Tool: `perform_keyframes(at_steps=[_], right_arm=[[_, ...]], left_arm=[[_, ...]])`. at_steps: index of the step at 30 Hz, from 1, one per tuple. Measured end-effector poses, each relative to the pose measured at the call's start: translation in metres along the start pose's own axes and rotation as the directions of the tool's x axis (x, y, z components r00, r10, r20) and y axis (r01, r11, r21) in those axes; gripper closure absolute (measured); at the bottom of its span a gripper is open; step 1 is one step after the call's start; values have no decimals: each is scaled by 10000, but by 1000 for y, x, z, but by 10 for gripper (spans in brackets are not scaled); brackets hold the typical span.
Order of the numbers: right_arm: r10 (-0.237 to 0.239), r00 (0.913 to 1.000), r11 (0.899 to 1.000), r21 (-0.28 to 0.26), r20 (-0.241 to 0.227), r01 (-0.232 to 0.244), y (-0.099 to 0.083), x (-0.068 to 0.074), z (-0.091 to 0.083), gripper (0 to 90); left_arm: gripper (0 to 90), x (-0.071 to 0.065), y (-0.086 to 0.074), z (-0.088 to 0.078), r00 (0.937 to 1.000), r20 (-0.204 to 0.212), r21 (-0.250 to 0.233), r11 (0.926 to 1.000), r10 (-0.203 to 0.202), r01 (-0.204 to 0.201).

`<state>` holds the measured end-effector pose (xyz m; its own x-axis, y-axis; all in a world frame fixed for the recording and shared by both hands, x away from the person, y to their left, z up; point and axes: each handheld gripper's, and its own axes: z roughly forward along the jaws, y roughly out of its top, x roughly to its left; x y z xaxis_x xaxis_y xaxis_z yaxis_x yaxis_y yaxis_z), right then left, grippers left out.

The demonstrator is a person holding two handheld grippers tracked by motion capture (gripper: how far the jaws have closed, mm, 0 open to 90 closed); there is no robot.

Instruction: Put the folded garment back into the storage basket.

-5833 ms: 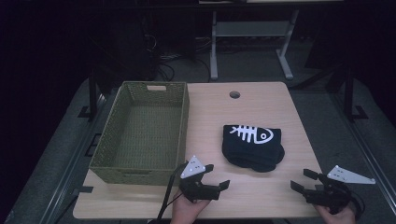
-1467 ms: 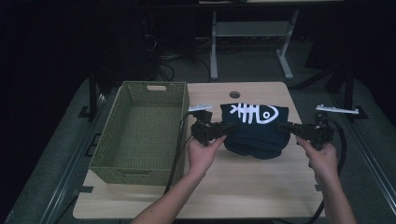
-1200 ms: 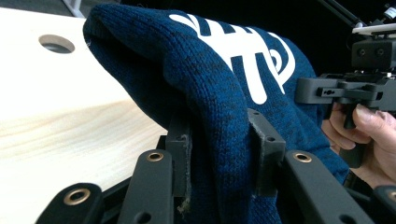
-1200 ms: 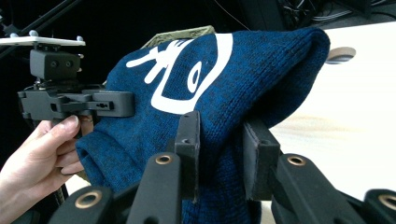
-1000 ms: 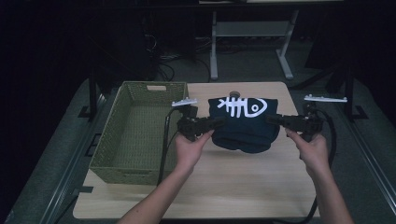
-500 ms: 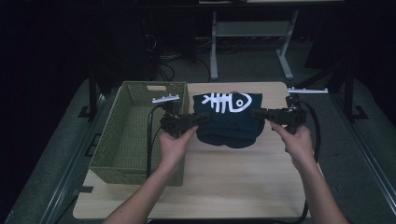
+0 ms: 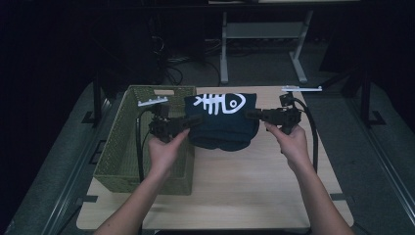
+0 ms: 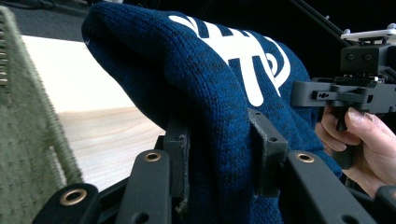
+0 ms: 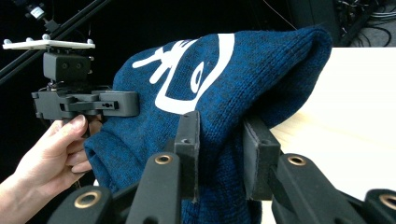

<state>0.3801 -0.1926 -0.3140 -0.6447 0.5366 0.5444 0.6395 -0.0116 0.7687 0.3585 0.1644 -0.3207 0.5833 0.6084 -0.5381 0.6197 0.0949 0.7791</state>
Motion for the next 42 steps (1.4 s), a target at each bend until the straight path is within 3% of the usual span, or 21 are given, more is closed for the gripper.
perform_keyframes(at_steps=[19, 42], right_arm=[[-169, 9997, 9996, 238, -196, 174, 11, 19, 42, 701], [-454, 9981, 9978, 465, -411, 473, 19, 45, 96, 699]], left_arm=[[641, 19, 8, -37, 9990, -436, -360, 9993, -111, 95], [640, 45, 12, -80, 9929, -1135, -686, 9972, -364, 288]])
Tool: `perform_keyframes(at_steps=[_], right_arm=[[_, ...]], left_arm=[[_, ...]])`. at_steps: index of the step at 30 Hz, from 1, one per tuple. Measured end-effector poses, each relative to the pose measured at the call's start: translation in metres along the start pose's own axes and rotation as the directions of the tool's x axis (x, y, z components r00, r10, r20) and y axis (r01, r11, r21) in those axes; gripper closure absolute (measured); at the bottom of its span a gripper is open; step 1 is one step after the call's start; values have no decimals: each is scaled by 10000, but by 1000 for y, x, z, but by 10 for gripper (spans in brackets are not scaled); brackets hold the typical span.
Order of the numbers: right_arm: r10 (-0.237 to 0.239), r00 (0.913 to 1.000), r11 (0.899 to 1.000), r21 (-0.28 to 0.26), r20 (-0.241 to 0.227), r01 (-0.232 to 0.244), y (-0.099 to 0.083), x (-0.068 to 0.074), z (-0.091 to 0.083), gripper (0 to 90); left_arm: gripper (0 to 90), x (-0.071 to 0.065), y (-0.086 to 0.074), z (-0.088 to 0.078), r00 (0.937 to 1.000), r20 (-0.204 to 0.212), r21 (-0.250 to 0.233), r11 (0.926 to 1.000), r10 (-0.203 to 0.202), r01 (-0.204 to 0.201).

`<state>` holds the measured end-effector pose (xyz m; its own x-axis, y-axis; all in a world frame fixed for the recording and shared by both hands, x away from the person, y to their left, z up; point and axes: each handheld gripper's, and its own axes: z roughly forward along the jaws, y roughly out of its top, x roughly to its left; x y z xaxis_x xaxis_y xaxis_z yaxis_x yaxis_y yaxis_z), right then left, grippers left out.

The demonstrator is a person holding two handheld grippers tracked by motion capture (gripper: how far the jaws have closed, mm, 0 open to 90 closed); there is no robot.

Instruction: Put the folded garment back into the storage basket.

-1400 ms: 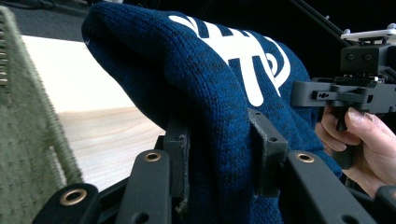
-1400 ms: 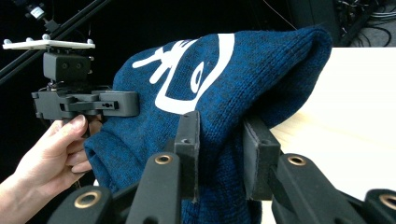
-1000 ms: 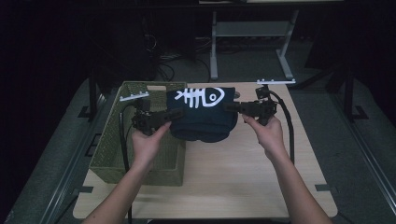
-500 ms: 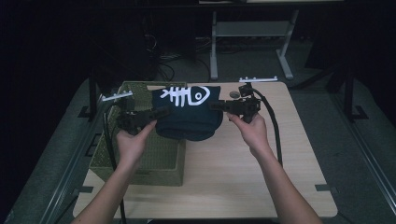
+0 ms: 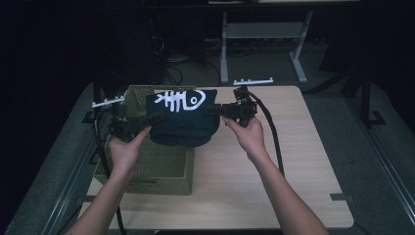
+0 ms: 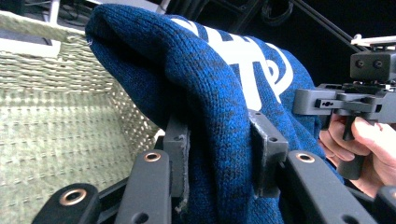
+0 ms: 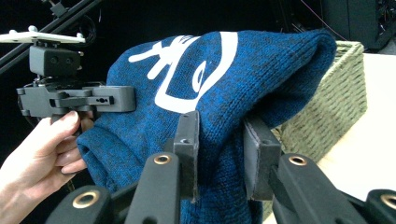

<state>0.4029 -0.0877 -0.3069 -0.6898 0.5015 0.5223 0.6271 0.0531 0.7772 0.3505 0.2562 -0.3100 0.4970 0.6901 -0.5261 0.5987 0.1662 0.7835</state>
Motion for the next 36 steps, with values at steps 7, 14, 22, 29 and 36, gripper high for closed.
perform_keyframes(at_steps=[7, 14, 22, 29, 36], right_arm=[[-181, 9998, 9998, 85, -10, 181, 3, 11, 20, 698], [-243, 9996, 9997, 93, -127, 245, 3, 17, 40, 696], [-96, 9996, 9997, 201, -252, 101, -4, 22, 67, 693], [-118, 9996, 9994, 332, -250, 126, -8, 26, 84, 692], [-130, 9997, 9990, 422, -209, 139, -13, 30, 102, 692]], left_arm=[[639, 12, 1, -11, 9996, -240, -115, 9998, -161, 158], [640, 29, -2, -25, 9975, -523, -244, 9986, -484, 472], [640, 44, -7, -41, 9941, -885, -291, 9977, -628, 604], [637, 56, -11, -50, 9912, -1024, -337, 9962, -840, 809], [634, 68, -14, -60, 9869, -1289, -292, 9951, -974, 944]])
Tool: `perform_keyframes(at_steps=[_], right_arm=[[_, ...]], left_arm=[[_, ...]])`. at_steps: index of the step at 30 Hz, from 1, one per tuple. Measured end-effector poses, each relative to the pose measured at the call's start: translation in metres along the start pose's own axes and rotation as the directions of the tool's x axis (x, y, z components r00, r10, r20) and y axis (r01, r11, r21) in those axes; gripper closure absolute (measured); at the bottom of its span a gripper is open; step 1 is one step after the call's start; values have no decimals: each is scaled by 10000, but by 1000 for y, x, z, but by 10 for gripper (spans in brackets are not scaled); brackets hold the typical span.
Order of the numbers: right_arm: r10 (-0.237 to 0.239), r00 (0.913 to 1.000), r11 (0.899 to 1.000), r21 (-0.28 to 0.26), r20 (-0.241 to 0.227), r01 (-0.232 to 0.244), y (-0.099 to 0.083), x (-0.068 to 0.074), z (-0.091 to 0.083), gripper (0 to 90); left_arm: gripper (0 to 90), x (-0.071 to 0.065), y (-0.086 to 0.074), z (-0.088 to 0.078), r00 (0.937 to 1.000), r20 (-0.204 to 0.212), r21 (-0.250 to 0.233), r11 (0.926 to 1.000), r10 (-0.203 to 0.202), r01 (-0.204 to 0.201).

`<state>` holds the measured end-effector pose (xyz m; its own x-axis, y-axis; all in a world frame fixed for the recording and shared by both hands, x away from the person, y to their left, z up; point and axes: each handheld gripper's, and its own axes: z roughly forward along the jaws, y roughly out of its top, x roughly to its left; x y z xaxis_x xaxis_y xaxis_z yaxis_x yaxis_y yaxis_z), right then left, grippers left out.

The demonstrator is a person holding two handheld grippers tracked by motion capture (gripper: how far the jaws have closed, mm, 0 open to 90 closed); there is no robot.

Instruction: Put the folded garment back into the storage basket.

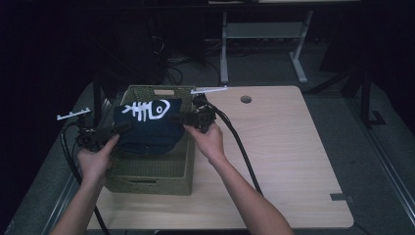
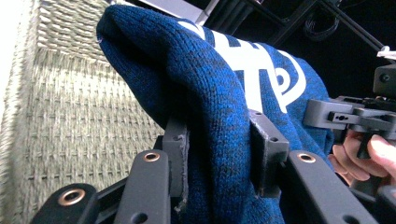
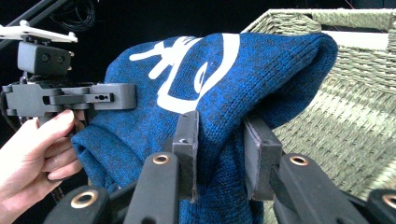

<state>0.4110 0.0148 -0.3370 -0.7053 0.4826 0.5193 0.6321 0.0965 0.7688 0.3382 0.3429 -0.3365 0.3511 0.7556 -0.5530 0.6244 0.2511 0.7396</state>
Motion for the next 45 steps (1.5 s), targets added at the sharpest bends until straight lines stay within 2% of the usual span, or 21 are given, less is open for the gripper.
perform_keyframes(at_steps=[5, 8, 10, 15, 19, 20, 29, 33, 34, 36, 43, 45], right_arm=[[27, 10000, 10000, 73, 14, -27, -2, 1, 8, 692], [54, 10000, 9999, 135, 67, -55, -5, 1, 13, 692], [38, 9999, 9998, 217, 151, -41, -7, 1, 18, 691], [123, 9997, 9997, 229, 191, -127, -12, 0, 22, 691], [161, 9995, 9994, 316, 255, -169, -19, -2, 26, 690], [157, 9994, 9992, 357, 303, -168, -22, -3, 27, 691], [307, 9984, 9982, 509, 477, -331, -33, -8, 30, 689], [215, 9971, 9976, 637, 735, -262, -38, -11, 31, 682], [163, 9969, 9976, 657, 770, -214, -38, -12, 31, 681], [67, 9959, 9971, 744, 906, -134, -40, -11, 31, 680], [-5, 9938, 9959, 897, 1114, -96, -47, -13, 33, 673], [-187, 9919, 9958, 908, 1257, 73, -48, -11, 33, 667]], left_arm=[[632, 7, 0, -2, 9999, -75, 111, 9998, -148, 149], [632, 11, 0, -2, 9996, -260, 267, 9996, -128, 135], [629, 14, -1, -1, 9991, -328, 324, 9991, -258, 269], [620, 20, -2, -1, 9986, -211, 402, 9980, -477, 485], [620, 23, -2, 1, 9982, -318, 706, 9961, -500, 522], [615, 25, -3, 3, 9982, -311, 919, 9943, -519, 545], [593, 31, -5, 8, 9969, -298, 1425, 9868, -730, 766], [589, 32, -6, 11, 9966, -564, 1654, 9839, -595, 681], [590, 31, -6, 12, 9965, -721, 1756, 9829, -425, 547], [589, 31, -6, 14, 9953, -906, 1904, 9804, -331, 499], [583, 31, -7, 16, 9930, -1181, 2116, 9768, -88, 338], [581, 31, -6, 16, 9919, -1273, 2104, 9771, -39, 309]])
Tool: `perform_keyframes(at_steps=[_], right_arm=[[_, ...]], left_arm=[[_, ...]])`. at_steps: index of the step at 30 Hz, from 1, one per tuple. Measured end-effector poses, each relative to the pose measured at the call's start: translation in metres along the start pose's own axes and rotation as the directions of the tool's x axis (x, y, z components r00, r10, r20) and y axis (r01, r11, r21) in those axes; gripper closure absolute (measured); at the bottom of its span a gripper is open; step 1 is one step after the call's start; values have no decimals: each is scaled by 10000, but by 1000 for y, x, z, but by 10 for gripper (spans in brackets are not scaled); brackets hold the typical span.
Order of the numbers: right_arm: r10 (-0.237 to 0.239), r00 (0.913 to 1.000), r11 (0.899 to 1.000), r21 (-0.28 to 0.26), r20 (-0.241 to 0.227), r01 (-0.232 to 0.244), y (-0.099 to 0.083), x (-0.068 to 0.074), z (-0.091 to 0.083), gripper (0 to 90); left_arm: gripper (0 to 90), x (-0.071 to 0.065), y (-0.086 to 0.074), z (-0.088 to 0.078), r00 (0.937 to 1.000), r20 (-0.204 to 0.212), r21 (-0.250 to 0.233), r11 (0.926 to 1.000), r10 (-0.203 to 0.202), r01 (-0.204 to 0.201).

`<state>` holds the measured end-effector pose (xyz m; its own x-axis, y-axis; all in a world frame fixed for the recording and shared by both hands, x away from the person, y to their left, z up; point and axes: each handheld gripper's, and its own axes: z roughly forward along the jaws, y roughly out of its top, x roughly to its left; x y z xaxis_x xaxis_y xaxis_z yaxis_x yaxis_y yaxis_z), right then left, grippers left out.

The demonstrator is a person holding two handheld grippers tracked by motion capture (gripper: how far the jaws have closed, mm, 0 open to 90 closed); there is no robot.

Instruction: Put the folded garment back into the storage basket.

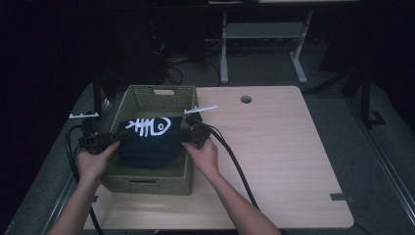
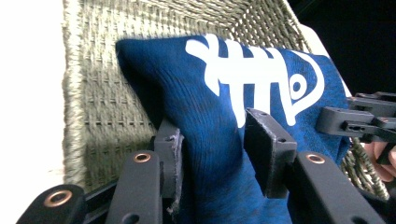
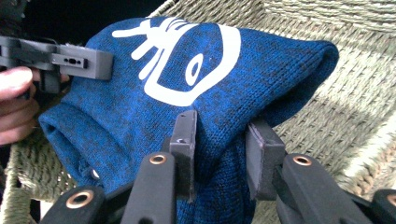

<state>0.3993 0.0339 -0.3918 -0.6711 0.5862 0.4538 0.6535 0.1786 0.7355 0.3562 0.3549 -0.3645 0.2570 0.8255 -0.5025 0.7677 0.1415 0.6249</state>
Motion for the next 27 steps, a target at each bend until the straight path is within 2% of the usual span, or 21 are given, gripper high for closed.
perform_keyframes(at_steps=[4, 5, 6, 7, 8, 11, 13, 15, 18, 20, 21, 24, 25, 27], right_arm=[[-184, 9996, 9998, 44, 203, 183, 0, 3, 0, 640], [-432, 9976, 9991, 61, 533, 430, 0, 7, -1, 569], [-432, 9976, 9991, 61, 533, 430, 0, 7, -1, 569], [-830, 9893, 9965, -28, 1200, 840, 1, 13, -2, 489], [-830, 9893, 9965, -28, 1200, 840, 1, 13, -2, 489], [-1287, 9808, 9907, -253, 1468, 1338, 4, 16, -11, 497], [-1299, 9802, 9904, -279, 1492, 1355, 4, 17, -13, 498], [-1198, 9848, 9911, -421, 1256, 1259, 6, 15, -19, 501], [-1184, 9868, 9911, -482, 1106, 1243, 8, 13, -22, 499], [-1028, 9904, 9927, -535, 924, 1080, 9, 12, -26, 499], [-1093, 9913, 9924, -487, 732, 1130, 10, 11, -28, 497], [-1196, 9907, 9916, -416, 647, 1225, 11, 10, -32, 489], [-1216, 9916, 9912, -473, 431, 1236, 12, 8, -37, 478], [-1169, 9926, 9918, -480, 315, 1183, 13, 7, -39, 476]], left_arm=[[581, 1, 1, -1, 9998, -175, 9, 10000, 3, -2], [556, 1, 1, -1, 9996, -290, -40, 10000, -13, 12], [556, 1, 1, -1, 9994, -354, -72, 10000, -52, 50], [536, 2, 1, -1, 9987, -505, -116, 9999, -17, 11], [536, 2, 1, -2, 9986, -521, -157, 9999, -53, 45], [516, 2, 2, -4, 9981, -622, -373, 9993, 3, -27], [515, 2, 2, -4, 9984, -569, -361, 9993, -21, 1], [513, 1, 2, -5, 9987, -504, -427, 9991, -1, -21], [513, -2, 2, -5, 9993, -387, -499, 9988, 0, -19], [513, -7, 1, -5, 9991, -384, -571, 9982, 160, -182], [513, -8, 1, -5, 9992, -346, -554, 9982, 221, -240], [513, -15, 1, -6, 9992, -256, -669, 9972, 305, -322], [512, -19, 1, -6, 9990, -189, -778, 9961, 396, -410], [510, -22, 2, -8, 9988, -168, -850, 9952, 468, -480]])
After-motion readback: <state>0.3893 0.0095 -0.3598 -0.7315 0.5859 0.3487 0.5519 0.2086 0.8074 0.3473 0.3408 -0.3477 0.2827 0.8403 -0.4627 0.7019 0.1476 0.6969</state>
